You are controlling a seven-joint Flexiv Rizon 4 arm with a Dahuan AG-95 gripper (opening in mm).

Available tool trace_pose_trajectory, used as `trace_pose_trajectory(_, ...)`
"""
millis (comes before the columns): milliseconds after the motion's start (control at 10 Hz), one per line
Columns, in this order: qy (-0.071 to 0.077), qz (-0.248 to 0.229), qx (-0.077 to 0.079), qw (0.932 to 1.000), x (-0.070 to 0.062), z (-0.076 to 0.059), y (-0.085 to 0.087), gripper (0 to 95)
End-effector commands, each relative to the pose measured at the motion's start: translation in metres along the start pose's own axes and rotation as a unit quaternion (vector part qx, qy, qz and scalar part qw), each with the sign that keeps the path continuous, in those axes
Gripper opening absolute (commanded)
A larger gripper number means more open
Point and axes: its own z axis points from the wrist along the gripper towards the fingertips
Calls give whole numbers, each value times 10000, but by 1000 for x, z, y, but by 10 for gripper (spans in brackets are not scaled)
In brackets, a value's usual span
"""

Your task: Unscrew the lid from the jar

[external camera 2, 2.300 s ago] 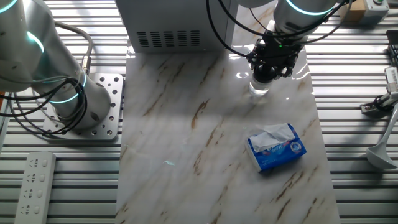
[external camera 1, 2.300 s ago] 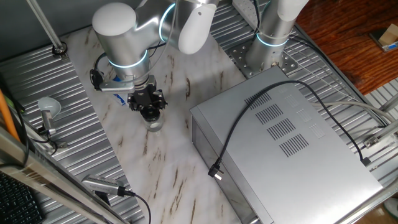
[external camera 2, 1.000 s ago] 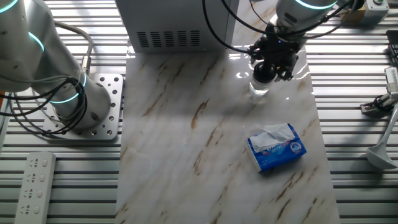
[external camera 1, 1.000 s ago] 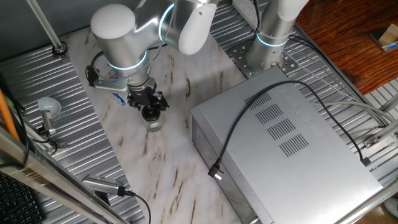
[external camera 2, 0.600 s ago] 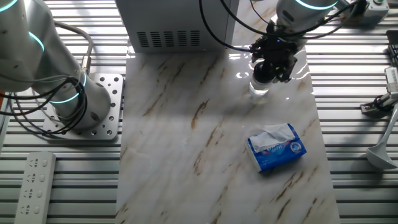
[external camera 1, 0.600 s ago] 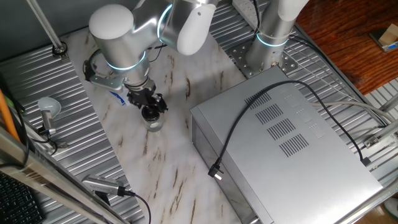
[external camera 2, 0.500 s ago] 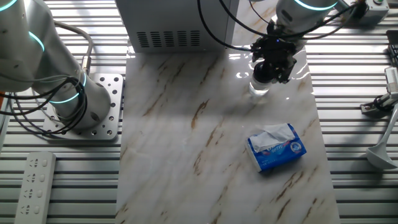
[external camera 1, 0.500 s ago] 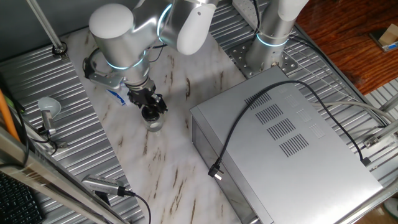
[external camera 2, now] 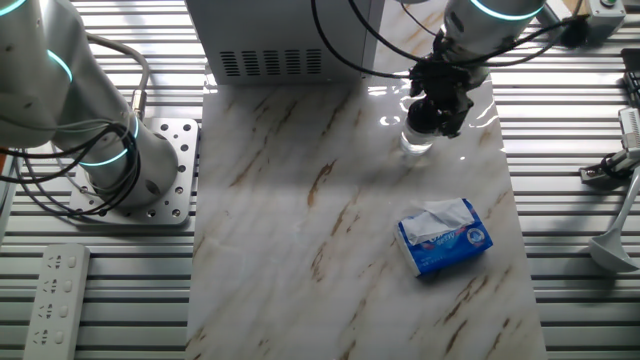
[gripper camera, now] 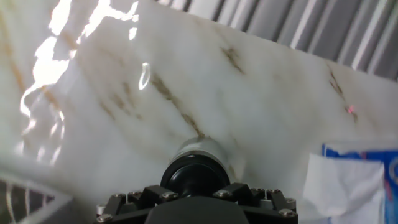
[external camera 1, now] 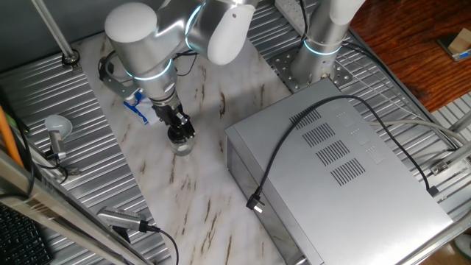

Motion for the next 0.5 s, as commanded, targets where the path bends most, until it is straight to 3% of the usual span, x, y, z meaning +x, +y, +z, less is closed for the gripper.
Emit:
trace_pose_trajectory(100, -48, 612, -8, 9981, 0, 1, -1, 760)
trace_pose_trajectory(200, -66, 731, -45, 9973, 0, 4, -1, 570)
trace_pose_trajectory(400, -85, 916, -131, 9957, 0, 7, 0, 570)
trace_pose_trajectory(500, -86, 908, -177, 9957, 0, 6, 0, 760)
